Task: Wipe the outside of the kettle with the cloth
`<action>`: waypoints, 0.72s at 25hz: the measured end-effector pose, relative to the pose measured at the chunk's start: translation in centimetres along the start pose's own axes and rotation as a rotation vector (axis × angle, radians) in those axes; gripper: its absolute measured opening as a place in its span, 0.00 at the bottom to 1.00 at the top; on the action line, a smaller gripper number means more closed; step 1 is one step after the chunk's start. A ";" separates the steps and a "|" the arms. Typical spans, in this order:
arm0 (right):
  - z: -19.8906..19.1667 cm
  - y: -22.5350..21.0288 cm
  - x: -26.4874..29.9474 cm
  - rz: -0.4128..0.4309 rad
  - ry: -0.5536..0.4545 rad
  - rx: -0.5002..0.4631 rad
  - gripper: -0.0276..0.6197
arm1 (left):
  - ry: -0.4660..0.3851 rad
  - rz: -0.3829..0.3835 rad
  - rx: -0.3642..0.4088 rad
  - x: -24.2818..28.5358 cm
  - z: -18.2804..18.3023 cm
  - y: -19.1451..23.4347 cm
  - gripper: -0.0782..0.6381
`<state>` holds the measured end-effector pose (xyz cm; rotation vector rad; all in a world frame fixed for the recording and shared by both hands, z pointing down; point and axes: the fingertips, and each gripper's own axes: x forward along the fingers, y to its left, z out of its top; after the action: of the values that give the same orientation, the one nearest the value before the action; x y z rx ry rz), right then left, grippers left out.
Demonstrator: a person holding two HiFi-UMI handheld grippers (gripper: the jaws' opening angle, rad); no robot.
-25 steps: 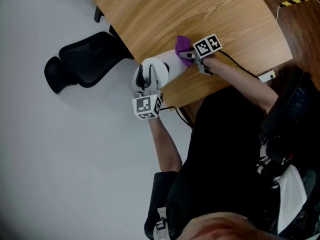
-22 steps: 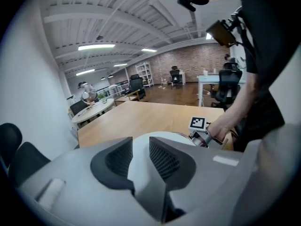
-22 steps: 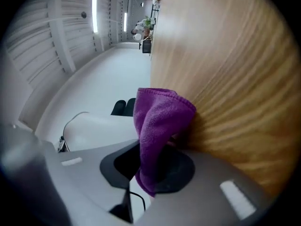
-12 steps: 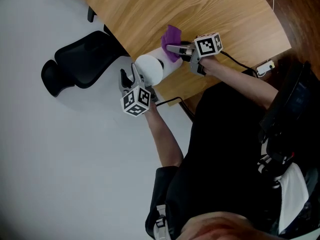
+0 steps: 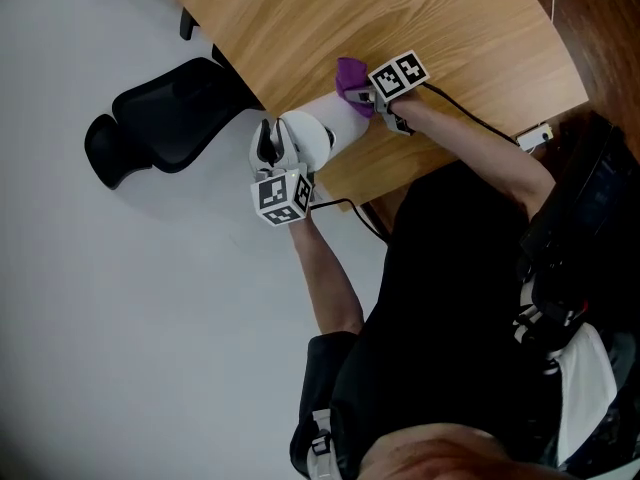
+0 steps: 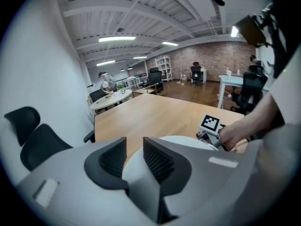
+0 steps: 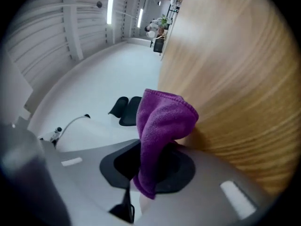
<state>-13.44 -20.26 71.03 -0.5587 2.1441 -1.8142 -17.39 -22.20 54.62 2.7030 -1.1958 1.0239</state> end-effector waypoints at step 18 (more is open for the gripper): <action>1.6 2.5 0.5 0.045 -0.016 0.031 0.14 | -0.065 -0.057 0.167 -0.4 0.7 -2.5 0.11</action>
<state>-13.48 -21.56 68.33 -0.5125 2.0977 -1.8095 -15.57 -20.34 54.45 2.8995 -1.0806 1.0822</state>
